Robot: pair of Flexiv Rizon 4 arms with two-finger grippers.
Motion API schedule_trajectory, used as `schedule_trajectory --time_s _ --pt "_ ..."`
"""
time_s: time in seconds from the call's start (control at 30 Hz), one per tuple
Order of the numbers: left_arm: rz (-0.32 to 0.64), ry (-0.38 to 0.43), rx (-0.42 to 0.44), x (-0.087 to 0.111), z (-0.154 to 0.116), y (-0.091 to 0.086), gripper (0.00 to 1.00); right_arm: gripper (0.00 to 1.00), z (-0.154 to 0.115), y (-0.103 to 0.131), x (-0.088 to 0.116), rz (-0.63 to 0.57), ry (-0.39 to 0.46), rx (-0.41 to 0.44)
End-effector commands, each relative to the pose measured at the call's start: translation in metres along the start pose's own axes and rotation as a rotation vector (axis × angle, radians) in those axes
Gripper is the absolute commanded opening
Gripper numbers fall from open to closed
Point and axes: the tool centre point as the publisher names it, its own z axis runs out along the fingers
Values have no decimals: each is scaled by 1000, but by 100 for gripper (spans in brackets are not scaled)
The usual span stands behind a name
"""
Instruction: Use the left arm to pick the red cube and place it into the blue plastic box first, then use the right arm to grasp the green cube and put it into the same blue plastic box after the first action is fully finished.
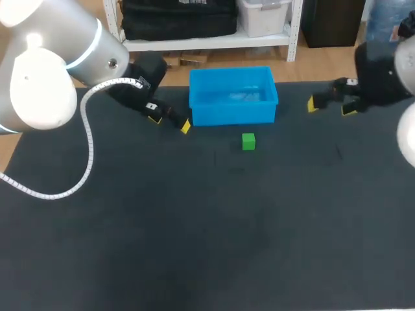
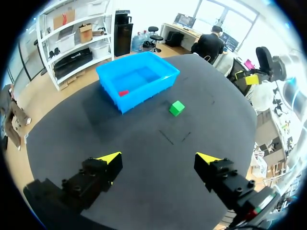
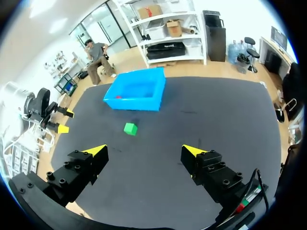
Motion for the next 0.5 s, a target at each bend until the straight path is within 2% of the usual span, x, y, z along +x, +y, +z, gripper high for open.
schedule_trajectory --time_s 0.03,0.5 --pt "2 -4 4 1 0 1 100 100 13 9 -10 9 17 57" --pt "2 -4 4 1 0 1 100 100 40 33 -21 8 73 60"
